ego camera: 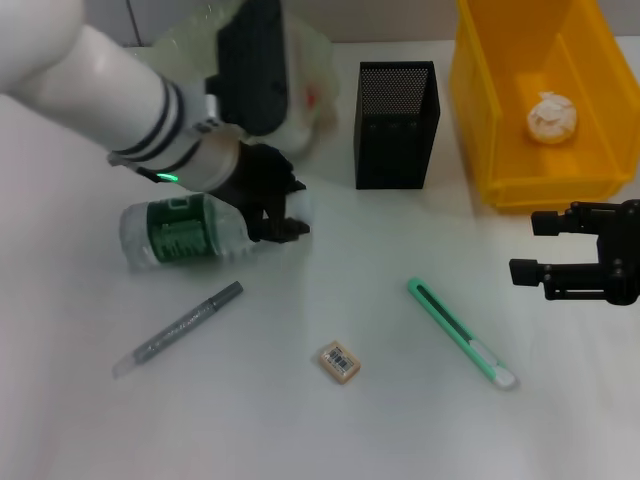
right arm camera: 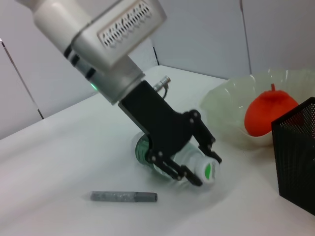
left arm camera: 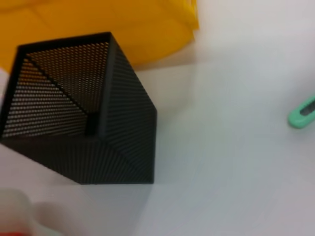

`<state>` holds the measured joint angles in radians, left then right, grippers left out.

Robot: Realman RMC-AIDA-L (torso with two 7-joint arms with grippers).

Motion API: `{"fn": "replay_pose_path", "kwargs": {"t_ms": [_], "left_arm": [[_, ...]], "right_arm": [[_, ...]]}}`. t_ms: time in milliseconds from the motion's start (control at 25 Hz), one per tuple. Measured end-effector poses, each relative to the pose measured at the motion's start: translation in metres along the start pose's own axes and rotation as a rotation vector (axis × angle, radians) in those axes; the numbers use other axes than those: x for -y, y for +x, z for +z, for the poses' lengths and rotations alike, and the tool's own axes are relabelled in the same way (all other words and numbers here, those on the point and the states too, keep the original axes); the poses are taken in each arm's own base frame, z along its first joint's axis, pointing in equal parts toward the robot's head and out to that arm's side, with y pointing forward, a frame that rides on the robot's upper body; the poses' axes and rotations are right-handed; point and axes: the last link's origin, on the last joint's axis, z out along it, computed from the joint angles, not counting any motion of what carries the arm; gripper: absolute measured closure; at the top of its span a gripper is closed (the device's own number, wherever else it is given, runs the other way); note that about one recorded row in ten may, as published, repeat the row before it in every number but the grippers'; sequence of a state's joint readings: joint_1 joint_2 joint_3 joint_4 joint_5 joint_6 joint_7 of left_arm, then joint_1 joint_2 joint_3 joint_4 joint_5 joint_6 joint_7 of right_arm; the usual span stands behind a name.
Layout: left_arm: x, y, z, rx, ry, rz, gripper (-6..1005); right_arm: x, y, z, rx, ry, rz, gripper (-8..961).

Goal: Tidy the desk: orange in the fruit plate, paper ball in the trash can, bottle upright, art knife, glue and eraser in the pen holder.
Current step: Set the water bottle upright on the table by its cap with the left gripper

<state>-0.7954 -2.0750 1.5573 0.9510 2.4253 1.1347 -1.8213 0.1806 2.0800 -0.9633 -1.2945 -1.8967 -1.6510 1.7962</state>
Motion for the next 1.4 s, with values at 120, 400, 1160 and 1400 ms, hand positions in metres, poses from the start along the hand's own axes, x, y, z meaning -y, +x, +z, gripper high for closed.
{"fn": "replay_pose_path", "kwargs": {"t_ms": [120,400,1160,1400], "left_arm": [[0.0,-0.01,-0.017,-0.061,0.027,-0.078,559],[0.004,-0.027,-0.059,-0.212,0.102,-0.219,559],[-0.002,-0.061,-0.103,-0.473,0.186,-0.547,559],[0.001,-0.072,-0.109,-0.484,0.219,-0.602,558]], "right_arm": [[0.0,-0.001,0.001,0.001,-0.003,-0.003,194],[0.001,-0.008,0.004,0.007,-0.012,-0.02,194],[0.004,-0.016,0.015,0.013,-0.043,-0.024,193],[0.005,-0.017,0.016,0.01,-0.04,-0.024,193]]}}
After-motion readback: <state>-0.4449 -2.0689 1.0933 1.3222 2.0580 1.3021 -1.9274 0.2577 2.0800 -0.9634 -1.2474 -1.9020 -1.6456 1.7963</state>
